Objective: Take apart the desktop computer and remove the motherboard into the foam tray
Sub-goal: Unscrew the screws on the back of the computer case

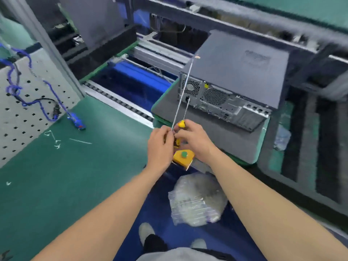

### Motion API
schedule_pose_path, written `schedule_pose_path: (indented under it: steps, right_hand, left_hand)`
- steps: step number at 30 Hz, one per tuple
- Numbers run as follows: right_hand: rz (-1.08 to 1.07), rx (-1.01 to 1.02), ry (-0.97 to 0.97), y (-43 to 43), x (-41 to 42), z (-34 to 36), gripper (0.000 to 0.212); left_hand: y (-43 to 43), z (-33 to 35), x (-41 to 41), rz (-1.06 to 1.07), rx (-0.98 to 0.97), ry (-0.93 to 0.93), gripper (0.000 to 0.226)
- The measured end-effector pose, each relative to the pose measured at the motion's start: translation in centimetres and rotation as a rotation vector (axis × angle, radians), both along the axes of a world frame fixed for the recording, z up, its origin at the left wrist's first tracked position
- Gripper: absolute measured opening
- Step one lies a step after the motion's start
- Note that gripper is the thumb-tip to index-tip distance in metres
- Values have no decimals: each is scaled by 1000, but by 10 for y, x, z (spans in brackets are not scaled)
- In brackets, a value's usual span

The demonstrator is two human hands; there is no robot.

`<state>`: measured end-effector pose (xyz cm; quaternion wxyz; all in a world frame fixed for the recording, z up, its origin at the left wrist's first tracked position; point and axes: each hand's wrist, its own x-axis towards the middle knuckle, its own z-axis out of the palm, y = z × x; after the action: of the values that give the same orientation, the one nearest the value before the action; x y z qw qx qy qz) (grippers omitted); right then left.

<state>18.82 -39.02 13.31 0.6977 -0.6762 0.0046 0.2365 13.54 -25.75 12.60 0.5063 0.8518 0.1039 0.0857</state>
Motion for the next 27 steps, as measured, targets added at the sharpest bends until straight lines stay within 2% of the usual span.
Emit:
schedule_pose_path:
  steps: [3,7,10,13,20,24,27]
  right_hand:
    - [-200,-3,-109,-83,2,27,11]
    - [-439,-48,-196,-181,-9,44,14]
    - [-597,-16,-147,-236,-20,41,17]
    - [-653,-36,-56,-267,-28,25,18]
    - [-713,-78,233,-273,-23,-31,15]
    - [-736,-92,290,-264,-9,-52,16]
    - [-776,-102,314,-258,2,-61,12]
  left_hand:
    - [-75,24,31,-146,34,-89,21]
    - [-175,49,51,-291,19,-114,20]
    - [-234,55,53,-339,-4,-39,17]
    - [-273,41,52,-351,-38,87,14]
    - [-291,-12,64,-236,67,366,15]
    - [-277,-32,85,-264,227,349,18]
    - [-267,-41,103,-358,372,269,18]
